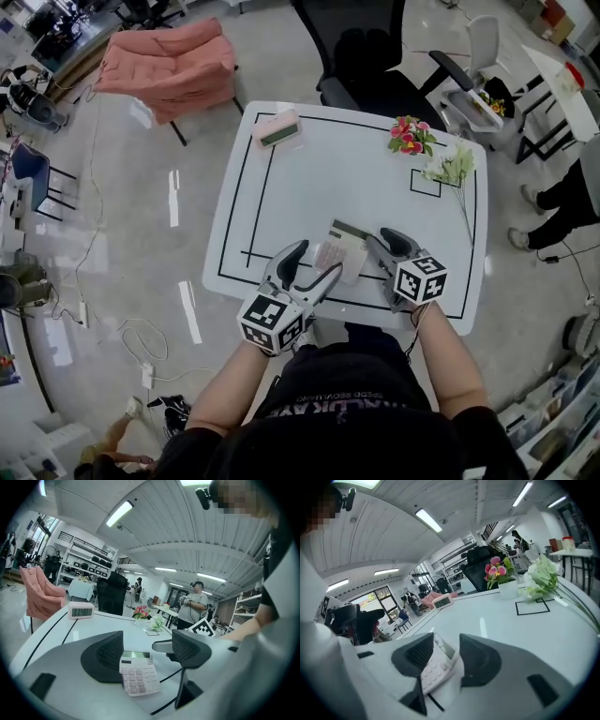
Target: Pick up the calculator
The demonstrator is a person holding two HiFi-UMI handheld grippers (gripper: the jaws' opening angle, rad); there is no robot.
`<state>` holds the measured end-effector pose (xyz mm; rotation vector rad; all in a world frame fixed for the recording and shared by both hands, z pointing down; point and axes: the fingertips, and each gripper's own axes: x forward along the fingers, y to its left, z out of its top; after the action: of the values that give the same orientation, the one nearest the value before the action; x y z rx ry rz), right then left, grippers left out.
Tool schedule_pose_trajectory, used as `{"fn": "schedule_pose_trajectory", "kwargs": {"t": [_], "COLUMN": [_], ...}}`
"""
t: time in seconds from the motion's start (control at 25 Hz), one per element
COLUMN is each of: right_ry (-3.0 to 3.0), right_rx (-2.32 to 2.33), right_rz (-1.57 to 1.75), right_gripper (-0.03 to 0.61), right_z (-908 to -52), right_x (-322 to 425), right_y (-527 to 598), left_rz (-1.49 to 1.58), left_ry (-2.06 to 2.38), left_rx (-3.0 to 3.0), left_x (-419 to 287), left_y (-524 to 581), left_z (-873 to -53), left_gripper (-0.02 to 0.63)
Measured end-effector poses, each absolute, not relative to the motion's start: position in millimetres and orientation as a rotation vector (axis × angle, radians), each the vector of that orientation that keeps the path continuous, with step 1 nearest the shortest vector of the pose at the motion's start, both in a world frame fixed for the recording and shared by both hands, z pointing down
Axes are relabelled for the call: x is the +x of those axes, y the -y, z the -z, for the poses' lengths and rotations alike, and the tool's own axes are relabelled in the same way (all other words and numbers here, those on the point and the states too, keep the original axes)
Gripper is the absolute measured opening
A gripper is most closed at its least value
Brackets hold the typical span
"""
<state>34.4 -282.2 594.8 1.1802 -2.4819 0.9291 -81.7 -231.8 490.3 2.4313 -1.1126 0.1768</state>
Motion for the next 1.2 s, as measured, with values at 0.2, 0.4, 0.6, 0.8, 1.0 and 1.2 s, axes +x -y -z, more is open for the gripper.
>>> {"fn": "schedule_pose_trajectory", "kwargs": {"t": [0.2, 0.4, 0.6, 0.8, 1.0, 1.2], "right_ry": [2.466, 2.446, 2.436, 2.391, 2.357, 2.383], "right_rx": [1.068, 0.961, 0.873, 0.727, 0.644, 0.622], "right_rz": [-0.974, -1.005, -1.029, -1.004, -0.985, -1.009], "right_gripper": [0.16, 0.16, 0.16, 0.159, 0.135, 0.116], "right_z": [-616.5, -634.6, -641.6, -648.6, -654.4, -650.1], "right_x": [32.2, 26.1, 18.6, 6.4, 0.9, 1.1], "right_y": [291.7, 297.6, 302.4, 296.7, 291.7, 290.9], "left_rz": [-0.187, -0.195, -0.188, -0.172, -0.156, -0.154], "left_ry": [1.139, 1.166, 1.201, 1.221, 1.23, 1.229], "left_rx": [2.396, 2.365, 2.325, 2.302, 2.288, 2.287], "left_x": [-75.3, -72.7, -78.3, -82.7, -83.4, -84.1], "left_y": [245.4, 254.7, 259.6, 261.9, 262.4, 258.8], "left_z": [-498.6, -507.7, -514.6, -517.6, -519.5, -516.6], "left_gripper": [0.314, 0.314, 0.314, 0.314, 0.314, 0.313]}}
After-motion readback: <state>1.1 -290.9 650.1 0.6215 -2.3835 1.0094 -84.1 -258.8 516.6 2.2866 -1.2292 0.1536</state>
